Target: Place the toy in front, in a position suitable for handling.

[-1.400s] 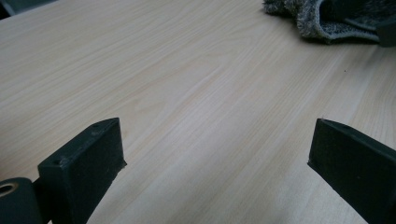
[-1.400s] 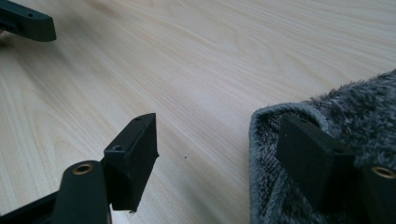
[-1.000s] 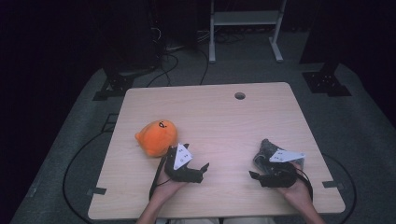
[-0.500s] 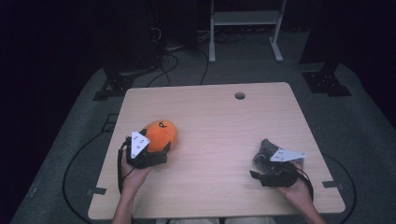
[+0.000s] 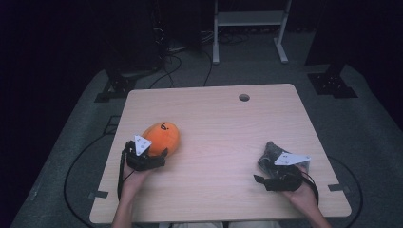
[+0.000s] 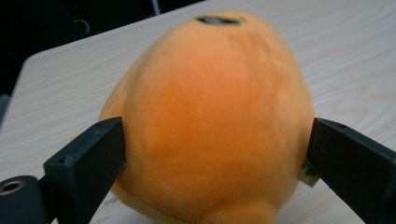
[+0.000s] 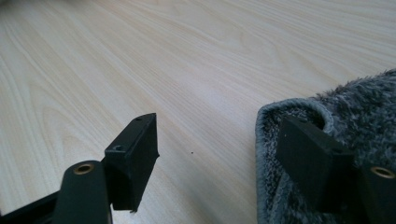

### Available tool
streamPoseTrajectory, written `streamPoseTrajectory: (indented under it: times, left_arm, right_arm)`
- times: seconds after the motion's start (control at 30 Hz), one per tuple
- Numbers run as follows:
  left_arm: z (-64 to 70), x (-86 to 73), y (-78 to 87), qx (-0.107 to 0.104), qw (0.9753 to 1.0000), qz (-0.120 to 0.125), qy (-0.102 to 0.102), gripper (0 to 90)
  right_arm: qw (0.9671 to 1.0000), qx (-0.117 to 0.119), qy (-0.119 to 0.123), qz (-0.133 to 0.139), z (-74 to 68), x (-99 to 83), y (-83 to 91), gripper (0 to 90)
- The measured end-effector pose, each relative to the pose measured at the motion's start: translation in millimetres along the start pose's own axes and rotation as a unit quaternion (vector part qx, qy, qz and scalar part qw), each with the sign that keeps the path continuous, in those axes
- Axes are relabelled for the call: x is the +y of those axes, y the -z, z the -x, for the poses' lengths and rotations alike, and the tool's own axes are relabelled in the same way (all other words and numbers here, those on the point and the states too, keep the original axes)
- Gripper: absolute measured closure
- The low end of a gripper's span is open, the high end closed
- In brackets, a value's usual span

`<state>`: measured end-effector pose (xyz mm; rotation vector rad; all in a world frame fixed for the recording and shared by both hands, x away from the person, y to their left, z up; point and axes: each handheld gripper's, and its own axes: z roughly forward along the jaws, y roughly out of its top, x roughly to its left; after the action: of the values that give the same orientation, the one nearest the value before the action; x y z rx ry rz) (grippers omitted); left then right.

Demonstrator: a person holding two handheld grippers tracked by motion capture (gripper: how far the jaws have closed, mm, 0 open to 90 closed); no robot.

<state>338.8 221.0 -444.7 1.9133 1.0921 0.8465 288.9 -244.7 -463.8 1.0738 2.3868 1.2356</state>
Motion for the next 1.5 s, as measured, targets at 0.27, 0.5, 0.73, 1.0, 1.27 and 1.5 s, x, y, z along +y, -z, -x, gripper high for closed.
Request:
streamPoseTrajectory:
  times: [0.27, 0.5, 0.73, 1.0, 1.27, 1.5]
  left_arm:
    - [3.6, -1.9, -0.5, 0.015, 0.9998, 0.001, -0.013, 25.9]
    - [10.9, 0.7, -0.2, 0.035, 0.9991, -0.001, -0.024, 40.3]
    - [2.4, 0.4, 5.4, 0.025, 0.9993, 0.018, 0.021, 47.7]
    - [-2.2, 2.4, 13.0, 0.015, 0.9977, 0.045, 0.049, 48.5]
    - [3.8, 9.3, 19.7, -0.012, 0.9955, 0.072, 0.060, 48.5]
    - [16.3, 18.1, 21.8, -0.037, 0.9950, 0.082, 0.044, 48.5]
  right_arm:
    - [1.0000, 0.003, 0.002, 0.000, -0.2, 0.1, -0.8, 28.7]
    - [1.0000, 0.002, -0.001, -0.001, 2.0, -0.2, -0.6, 28.7]
    - [0.9999, -0.001, -0.007, 0.007, 2.0, -0.7, 2.7, 28.8]
    - [0.9999, -0.003, -0.012, 0.009, 5.9, -0.3, 3.8, 28.9]
    - [0.9996, -0.008, -0.016, 0.022, 7.1, -0.6, 9.6, 28.8]
    - [0.9995, -0.010, -0.017, 0.025, 11.0, -0.3, 10.7, 28.8]
